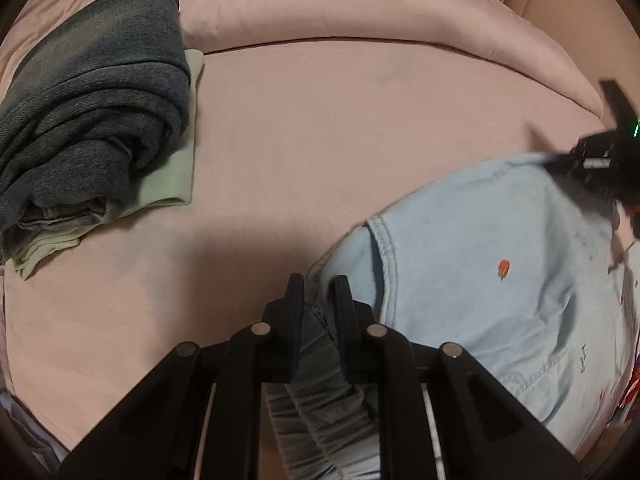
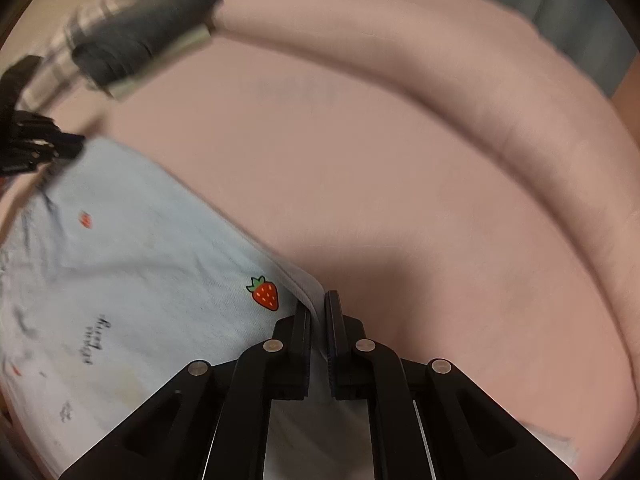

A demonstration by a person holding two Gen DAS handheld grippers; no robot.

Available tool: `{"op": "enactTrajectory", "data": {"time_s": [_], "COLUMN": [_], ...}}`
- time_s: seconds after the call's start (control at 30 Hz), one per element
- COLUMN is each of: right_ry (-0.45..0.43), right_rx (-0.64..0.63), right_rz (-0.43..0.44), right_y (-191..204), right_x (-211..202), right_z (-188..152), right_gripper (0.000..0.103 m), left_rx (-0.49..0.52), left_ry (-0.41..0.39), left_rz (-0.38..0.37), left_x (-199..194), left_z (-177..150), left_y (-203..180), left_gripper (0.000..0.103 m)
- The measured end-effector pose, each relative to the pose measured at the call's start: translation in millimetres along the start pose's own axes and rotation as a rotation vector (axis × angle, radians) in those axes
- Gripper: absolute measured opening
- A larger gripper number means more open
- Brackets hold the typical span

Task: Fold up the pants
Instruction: 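Lift the jeans with both tools and fold one leg over the other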

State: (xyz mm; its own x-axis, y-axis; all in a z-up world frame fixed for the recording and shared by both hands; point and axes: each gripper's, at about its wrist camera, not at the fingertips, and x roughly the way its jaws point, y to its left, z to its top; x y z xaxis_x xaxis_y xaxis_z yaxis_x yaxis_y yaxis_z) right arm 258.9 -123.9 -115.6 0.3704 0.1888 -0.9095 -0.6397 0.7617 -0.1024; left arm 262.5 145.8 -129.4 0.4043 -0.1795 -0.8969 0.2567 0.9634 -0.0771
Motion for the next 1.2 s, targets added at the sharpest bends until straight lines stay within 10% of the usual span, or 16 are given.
{"op": "enactTrajectory", "data": {"time_s": [0.13, 0.3, 0.37, 0.53, 0.63, 0.9, 1.2], "right_ry": [-0.036, -0.038, 0.001, 0.006, -0.002, -0.1, -0.355], "right_rx": [0.011, 0.034, 0.052, 0.065, 0.02, -0.001, -0.095], "right_rz": [0.016, 0.045, 0.062, 0.076, 0.065, -0.108, -0.28], "right_y": [7, -1, -6, 5, 22, 69, 141], "right_x": [-18, -24, -7, 1, -7, -64, -196], "right_z": [0, 3, 14, 10, 6, 2, -73], "right_gripper": [0.007, 0.025, 0.041, 0.043, 0.013, 0.006, 0.006], "left_rx": [-0.008, 0.007, 0.001, 0.104, 0.128, 0.181, 0.259], "left_ry": [0.0, 0.053, 0.074, 0.077, 0.065, -0.043, -0.304], "left_rz": [-0.036, -0.049, -0.071, -0.062, -0.021, 0.235, 0.306], "left_x": [-8, 10, 20, 15, 11, -40, -153], "left_z": [9, 18, 20, 27, 25, 19, -59], "left_y": [-2, -5, -8, -19, -30, -74, -97], "left_gripper": [0.06, 0.06, 0.058, 0.023, 0.015, 0.013, 0.013]}}
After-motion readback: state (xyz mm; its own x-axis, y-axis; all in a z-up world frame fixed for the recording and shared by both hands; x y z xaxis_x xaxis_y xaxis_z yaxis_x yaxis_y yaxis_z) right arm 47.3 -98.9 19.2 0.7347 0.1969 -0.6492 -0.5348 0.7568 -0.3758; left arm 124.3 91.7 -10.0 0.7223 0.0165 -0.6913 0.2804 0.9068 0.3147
